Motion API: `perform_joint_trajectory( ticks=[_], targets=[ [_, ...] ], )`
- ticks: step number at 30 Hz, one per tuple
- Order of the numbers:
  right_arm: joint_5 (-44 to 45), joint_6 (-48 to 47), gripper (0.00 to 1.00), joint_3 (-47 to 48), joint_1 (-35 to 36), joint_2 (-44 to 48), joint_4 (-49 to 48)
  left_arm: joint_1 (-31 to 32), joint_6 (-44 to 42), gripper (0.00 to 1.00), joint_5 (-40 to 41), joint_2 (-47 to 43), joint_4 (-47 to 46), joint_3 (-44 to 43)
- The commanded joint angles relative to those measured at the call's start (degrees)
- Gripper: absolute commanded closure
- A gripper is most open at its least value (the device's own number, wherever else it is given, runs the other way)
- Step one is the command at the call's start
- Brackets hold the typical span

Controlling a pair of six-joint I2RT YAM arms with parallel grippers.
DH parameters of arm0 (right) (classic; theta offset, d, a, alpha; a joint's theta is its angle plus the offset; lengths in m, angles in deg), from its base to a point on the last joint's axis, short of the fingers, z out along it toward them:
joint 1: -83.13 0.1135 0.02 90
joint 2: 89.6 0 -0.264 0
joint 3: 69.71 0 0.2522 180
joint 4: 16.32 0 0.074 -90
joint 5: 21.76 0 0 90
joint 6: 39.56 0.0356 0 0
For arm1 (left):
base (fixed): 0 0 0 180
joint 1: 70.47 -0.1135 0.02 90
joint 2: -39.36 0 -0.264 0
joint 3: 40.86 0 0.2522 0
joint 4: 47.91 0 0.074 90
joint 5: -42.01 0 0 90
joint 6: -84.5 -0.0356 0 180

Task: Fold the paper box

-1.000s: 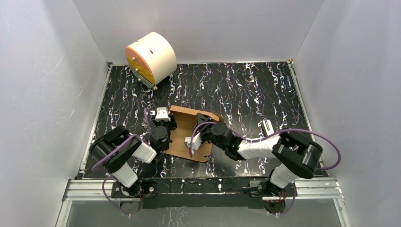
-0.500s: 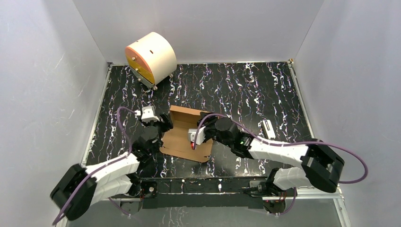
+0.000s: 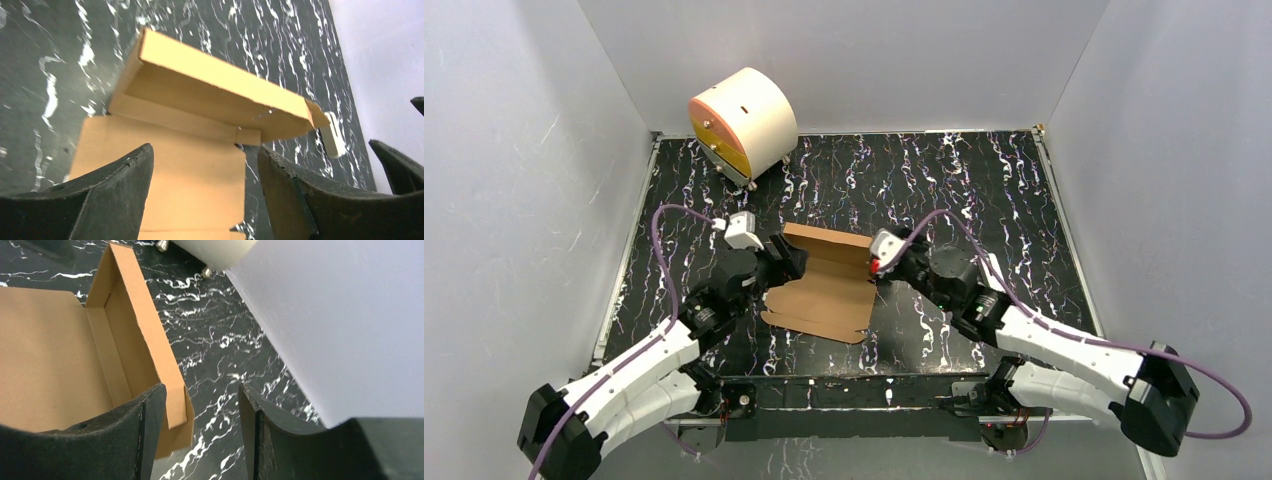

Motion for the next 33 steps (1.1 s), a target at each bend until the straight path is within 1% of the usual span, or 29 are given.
perform_joint_trajectory(
  ticks=[1,5,11,14,19,21,23,27,31,33],
  targets=[
    [0.49,12.61,0.36,-5.47,-4.07,6.08,-3.99,-0.09,8.42,0.27,-11.69,3.37,2.74,-3.00],
    [-1.88,17.98,0.37,-11.51,-6.68,10.07,-6.62,1.45,11.78,0.26,-14.41,6.12,-0.52,-3.47],
    [-1.43,24.32,0.38,-19.34,-9.14,11.66,-15.80,6.46,15.50,0.24,-13.01,10.18,-8.53,-2.26],
    [-3.94,25.51,0.38,-21.45,-11.01,10.42,-18.76,8.65,15.86,0.24,-10.91,12.47,-10.27,-3.18],
    [-6.79,27.51,0.40,-23.36,-14.44,5.70,-25.43,10.27,16.13,0.24,-10.30,17.82,-13.11,-4.88],
    [-6.81,28.81,0.43,-23.49,-15.37,3.02,-27.39,10.57,16.91,0.24,-10.38,19.59,-15.28,-5.09],
    [-7.34,30.03,0.45,-24.37,-15.78,-0.01,-31.24,11.01,17.13,0.24,-10.43,21.10,-17.54,-5.35],
    [-9.81,31.06,0.48,-24.94,-16.15,-5.73,-39.20,11.66,17.19,0.24,-9.89,24.22,-18.87,-7.04],
    [-10.53,30.63,0.49,-24.02,-16.28,-11.16,-43.88,12.03,18.05,0.25,-8.90,26.71,-20.99,-7.74],
    [-10.33,30.46,0.51,-23.77,-16.57,-13.45,-45.97,12.10,18.02,0.25,-8.52,27.89,-21.63,-8.35]
  ],
)
